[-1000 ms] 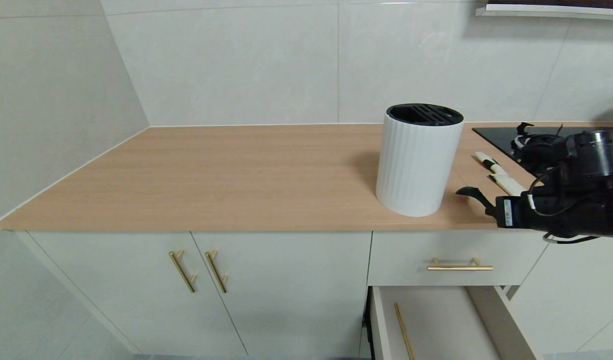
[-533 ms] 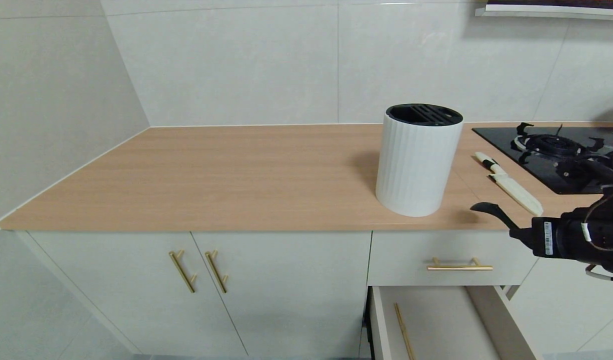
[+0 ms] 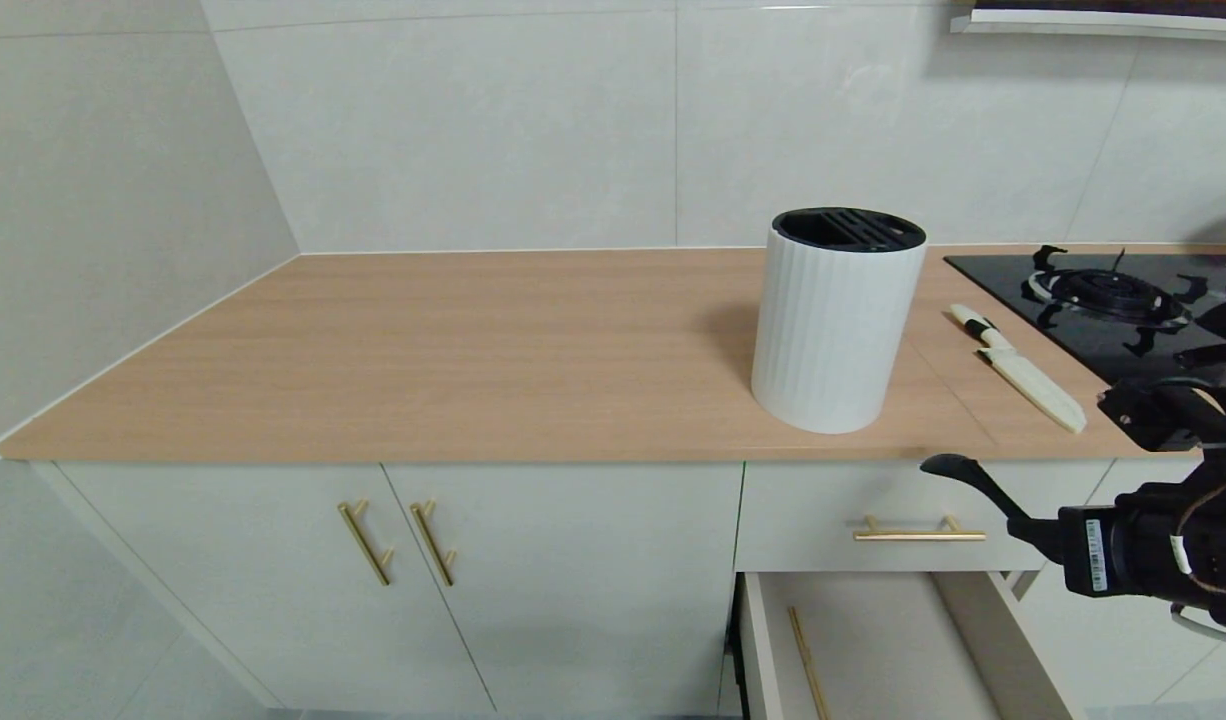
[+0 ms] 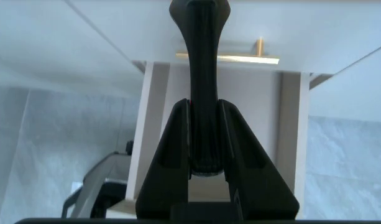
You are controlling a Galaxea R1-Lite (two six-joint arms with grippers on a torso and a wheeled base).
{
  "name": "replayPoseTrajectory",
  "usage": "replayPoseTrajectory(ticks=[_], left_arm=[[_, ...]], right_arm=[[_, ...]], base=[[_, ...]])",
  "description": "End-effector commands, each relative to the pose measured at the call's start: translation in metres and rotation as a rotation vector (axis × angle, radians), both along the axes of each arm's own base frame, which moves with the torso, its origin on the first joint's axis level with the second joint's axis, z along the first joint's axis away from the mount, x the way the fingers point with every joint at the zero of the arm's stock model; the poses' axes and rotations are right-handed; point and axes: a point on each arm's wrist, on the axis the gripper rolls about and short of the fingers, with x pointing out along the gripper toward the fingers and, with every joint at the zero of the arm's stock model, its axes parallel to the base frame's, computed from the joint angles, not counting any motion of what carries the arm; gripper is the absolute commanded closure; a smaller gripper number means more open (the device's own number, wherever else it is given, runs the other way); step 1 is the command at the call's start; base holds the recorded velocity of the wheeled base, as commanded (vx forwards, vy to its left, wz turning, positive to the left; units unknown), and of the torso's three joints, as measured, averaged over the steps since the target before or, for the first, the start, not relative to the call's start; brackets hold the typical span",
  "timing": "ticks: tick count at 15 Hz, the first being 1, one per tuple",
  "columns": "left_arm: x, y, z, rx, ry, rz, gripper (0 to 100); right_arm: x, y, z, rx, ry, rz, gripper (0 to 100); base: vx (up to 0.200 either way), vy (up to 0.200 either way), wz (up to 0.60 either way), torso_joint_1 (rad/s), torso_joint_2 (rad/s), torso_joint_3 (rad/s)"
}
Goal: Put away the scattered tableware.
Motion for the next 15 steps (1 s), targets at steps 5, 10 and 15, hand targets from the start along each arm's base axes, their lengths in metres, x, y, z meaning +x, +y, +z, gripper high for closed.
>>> replayPoseTrajectory(ticks=[5, 10, 15], left_arm=[[0.0, 0.0, 0.0, 0.0, 0.0, 0.0, 0], [0.0, 0.0, 0.0, 0.0, 0.0, 0.0, 0], [0.0, 0.0, 0.0, 0.0, 0.0, 0.0, 0]], right_arm=[[-0.003, 0.002, -0.005, -0.003, 0.019, 0.022, 100], [0.006, 0.005, -0.019, -0.024, 0.074, 0.022, 100], [0.006, 0.006, -0.021, -0.027, 0.084, 0.022, 100]], base=[[0.0, 0.0, 0.0, 0.0, 0.0, 0.0], [0.0, 0.0, 0.0, -0.109, 0.24, 0.143], [0.0, 0.0, 0.0, -0.199, 0.46, 0.265]])
